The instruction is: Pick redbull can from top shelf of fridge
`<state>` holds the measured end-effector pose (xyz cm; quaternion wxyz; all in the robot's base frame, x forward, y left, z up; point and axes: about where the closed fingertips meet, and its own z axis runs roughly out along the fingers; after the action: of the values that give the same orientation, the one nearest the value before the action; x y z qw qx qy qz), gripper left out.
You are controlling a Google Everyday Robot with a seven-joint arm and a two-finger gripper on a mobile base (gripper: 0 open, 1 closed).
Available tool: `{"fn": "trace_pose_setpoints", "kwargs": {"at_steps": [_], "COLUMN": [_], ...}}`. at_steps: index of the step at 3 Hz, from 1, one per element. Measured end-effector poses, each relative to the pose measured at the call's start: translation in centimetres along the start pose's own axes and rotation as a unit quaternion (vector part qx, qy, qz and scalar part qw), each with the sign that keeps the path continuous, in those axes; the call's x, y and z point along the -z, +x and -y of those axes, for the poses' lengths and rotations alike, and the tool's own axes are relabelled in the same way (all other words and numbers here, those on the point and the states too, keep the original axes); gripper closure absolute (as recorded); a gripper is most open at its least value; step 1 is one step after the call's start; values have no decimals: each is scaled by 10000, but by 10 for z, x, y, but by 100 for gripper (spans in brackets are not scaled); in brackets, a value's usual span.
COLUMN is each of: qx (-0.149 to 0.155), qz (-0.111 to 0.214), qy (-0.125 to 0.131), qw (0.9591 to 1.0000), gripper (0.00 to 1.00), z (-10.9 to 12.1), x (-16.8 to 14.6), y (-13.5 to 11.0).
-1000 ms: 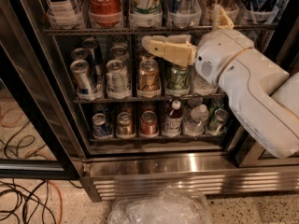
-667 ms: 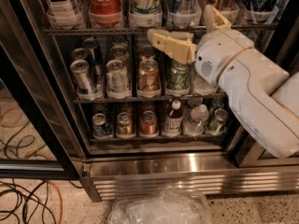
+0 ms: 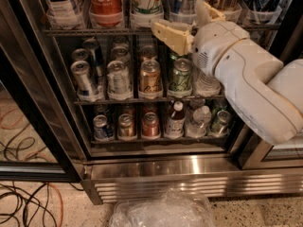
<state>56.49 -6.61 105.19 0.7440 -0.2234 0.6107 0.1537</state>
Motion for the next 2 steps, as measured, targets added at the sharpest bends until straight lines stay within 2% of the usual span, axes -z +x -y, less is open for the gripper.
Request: {"fn": "trace_pose_setpoints", "kwargs": {"at_steps": [2], "qx": [-47], "qz": [-47], "qy": [35], "qw": [10000], "gripper": [25], "z": [10], "x": [-20], "y": [3]}}
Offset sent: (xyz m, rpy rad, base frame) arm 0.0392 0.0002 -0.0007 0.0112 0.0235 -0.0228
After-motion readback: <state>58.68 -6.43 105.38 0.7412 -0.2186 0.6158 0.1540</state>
